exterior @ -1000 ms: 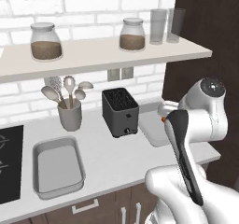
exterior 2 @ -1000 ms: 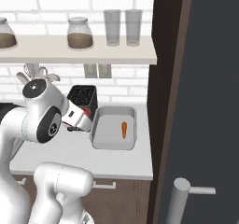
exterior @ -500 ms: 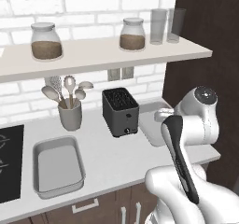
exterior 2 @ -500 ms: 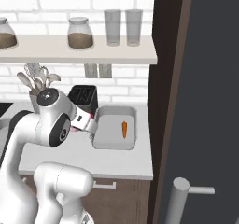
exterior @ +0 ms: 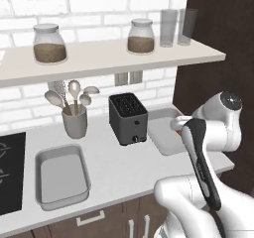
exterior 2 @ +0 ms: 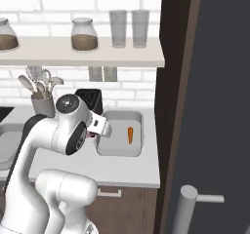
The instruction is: Place one carrot and one steak in each tupperware on the nearby counter, to pack two identical lunches.
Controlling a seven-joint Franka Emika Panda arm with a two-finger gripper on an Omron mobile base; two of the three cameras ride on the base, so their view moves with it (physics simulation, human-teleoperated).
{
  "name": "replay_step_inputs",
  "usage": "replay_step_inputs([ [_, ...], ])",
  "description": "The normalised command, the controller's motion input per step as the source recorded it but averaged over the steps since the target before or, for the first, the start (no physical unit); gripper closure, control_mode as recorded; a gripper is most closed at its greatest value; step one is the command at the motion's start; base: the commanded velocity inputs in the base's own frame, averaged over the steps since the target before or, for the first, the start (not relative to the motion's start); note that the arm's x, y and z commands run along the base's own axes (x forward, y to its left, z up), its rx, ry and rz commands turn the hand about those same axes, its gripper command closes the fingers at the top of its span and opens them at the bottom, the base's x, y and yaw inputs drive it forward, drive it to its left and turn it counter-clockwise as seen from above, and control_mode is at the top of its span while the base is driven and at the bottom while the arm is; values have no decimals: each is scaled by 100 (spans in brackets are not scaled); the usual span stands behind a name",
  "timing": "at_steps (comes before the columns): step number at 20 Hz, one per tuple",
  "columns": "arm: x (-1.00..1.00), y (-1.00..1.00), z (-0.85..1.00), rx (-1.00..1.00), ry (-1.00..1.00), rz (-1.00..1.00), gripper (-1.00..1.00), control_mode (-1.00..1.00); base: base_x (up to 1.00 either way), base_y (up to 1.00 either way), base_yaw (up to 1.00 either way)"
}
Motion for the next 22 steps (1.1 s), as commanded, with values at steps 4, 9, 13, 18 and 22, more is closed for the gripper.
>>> replay_step_inputs([
  [4, 35, 0, 0, -2, 0, 5, 100, -100, 0, 0, 0],
  [9, 36, 0, -13, -1, 0, 5, 100, -100, 0, 0, 0],
  [13, 29, 0, -26, 0, 0, 4, 100, -100, 0, 0, 0],
  [18, 21, -1, -40, -1, 0, 2, 100, -100, 0, 0, 0],
  [22, 18, -6, -34, 0, 0, 0, 100, -100, 0, 0, 0],
])
